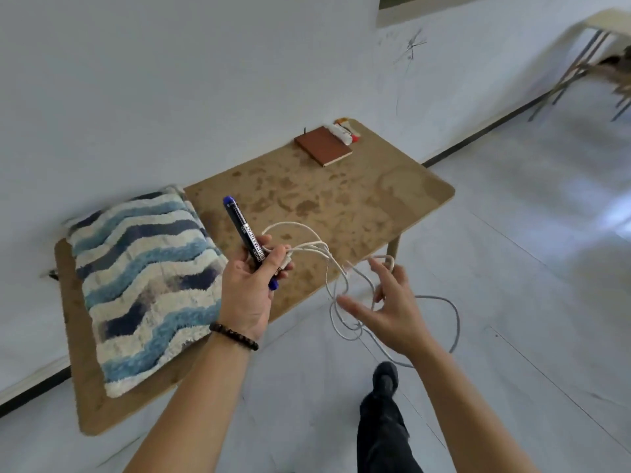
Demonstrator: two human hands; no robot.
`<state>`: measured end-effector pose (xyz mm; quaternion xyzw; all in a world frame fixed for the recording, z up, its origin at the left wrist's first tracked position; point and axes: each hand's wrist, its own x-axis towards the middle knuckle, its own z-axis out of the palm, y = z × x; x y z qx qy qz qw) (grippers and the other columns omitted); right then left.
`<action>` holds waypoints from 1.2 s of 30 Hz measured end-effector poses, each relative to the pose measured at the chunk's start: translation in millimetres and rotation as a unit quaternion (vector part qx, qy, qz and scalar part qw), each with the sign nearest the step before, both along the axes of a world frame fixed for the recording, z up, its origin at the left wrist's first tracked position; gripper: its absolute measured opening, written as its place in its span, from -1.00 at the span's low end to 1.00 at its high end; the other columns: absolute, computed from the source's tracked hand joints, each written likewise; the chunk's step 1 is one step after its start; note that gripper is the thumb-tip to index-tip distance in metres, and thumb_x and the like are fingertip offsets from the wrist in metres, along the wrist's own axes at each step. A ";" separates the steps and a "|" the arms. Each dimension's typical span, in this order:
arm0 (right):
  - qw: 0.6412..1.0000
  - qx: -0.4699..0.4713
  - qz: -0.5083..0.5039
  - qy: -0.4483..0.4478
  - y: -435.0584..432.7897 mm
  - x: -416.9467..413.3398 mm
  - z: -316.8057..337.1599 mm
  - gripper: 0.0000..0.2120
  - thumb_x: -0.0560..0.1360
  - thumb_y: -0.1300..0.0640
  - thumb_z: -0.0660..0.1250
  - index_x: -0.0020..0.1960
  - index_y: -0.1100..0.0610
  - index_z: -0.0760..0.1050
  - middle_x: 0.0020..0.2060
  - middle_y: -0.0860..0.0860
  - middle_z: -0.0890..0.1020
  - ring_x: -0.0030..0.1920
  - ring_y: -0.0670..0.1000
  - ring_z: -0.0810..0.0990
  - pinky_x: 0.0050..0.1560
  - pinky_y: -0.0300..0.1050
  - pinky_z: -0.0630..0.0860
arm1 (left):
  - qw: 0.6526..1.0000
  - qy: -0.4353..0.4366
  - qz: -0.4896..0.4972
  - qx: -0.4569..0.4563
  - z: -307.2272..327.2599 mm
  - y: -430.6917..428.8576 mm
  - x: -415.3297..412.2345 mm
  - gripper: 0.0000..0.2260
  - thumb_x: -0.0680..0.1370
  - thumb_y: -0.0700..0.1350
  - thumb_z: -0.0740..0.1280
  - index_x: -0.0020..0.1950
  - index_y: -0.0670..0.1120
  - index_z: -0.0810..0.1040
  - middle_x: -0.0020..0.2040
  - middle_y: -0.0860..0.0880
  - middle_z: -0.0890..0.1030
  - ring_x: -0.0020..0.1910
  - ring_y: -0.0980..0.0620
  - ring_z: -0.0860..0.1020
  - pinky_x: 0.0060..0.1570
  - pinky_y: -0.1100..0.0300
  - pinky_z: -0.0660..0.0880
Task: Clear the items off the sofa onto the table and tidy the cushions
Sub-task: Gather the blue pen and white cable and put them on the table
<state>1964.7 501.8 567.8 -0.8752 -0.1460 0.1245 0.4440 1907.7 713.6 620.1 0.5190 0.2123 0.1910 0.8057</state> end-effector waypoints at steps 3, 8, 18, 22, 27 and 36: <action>0.993 -0.099 0.038 -0.054 12.6 73.7 -27.5 -0.61 0.51 -0.26 0.32 0.27 -0.13 0.54 0.02 -0.14 0.42 -0.10 -0.11 0.43 0.00 -0.28 0.39 | 1.000 -0.010 -0.016 -0.016 3.1 -4.2 68.2 -0.84 0.53 -0.31 0.34 0.01 -0.06 0.51 -0.19 -0.06 0.66 -0.30 0.05 0.58 -0.27 0.28 0.51; 0.998 -0.053 -0.006 -0.028 24.1 218.1 -47.1 -0.64 0.65 0.00 0.22 -0.14 0.22 0.62 -0.27 0.04 0.60 -0.16 0.09 0.55 -0.20 -0.23 0.34 | 0.998 0.026 0.042 0.037 5.4 7.7 182.6 -0.85 0.55 -0.30 0.33 0.05 -0.10 0.47 -0.16 -0.07 0.65 -0.30 0.05 0.58 -0.33 0.28 0.43; 0.965 0.141 -0.208 0.075 60.8 431.9 -14.0 -0.67 0.69 -0.06 0.05 -0.12 0.07 0.43 -0.22 -0.05 0.69 -0.17 -0.07 0.60 -0.11 -0.24 0.46 | 0.960 0.169 0.080 0.206 -15.4 23.3 348.2 -0.92 0.55 -0.15 0.38 0.02 -0.03 0.53 -0.23 -0.06 0.65 -0.31 0.05 0.58 -0.26 0.20 0.53; 0.976 0.115 -0.173 0.074 77.1 478.2 -36.5 -0.76 0.69 -0.04 0.06 0.00 0.02 0.44 -0.32 -0.05 0.67 -0.32 -0.02 0.60 -0.21 -0.03 0.54 | 0.941 0.259 0.069 0.205 -66.3 48.4 400.7 -0.97 0.57 -0.07 0.34 -0.04 0.06 0.54 -0.26 0.01 0.65 -0.26 -0.01 0.57 -0.15 -0.04 0.55; 0.979 0.057 -0.173 0.088 80.4 522.7 -71.4 -0.77 0.69 -0.02 0.08 0.06 0.07 0.45 -0.37 -0.03 0.62 -0.45 -0.04 0.52 -0.30 -0.09 0.51 | 0.928 0.323 0.068 0.173 -127.7 75.0 480.2 -0.93 0.59 -0.15 0.27 0.04 -0.06 0.53 -0.15 -0.02 0.59 -0.27 0.08 0.51 -0.31 0.26 0.40; 0.962 0.064 -0.216 0.152 91.2 596.3 -126.6 -0.81 0.70 0.02 0.08 0.06 0.00 0.45 -0.25 0.02 0.68 -0.38 -0.05 0.60 -0.26 -0.15 0.55 | 0.928 0.352 0.072 0.098 -189.1 104.8 604.3 -0.90 0.53 -0.14 0.15 -0.08 -0.09 0.45 -0.25 -0.02 0.42 -0.31 -0.02 0.39 -0.23 0.08 0.39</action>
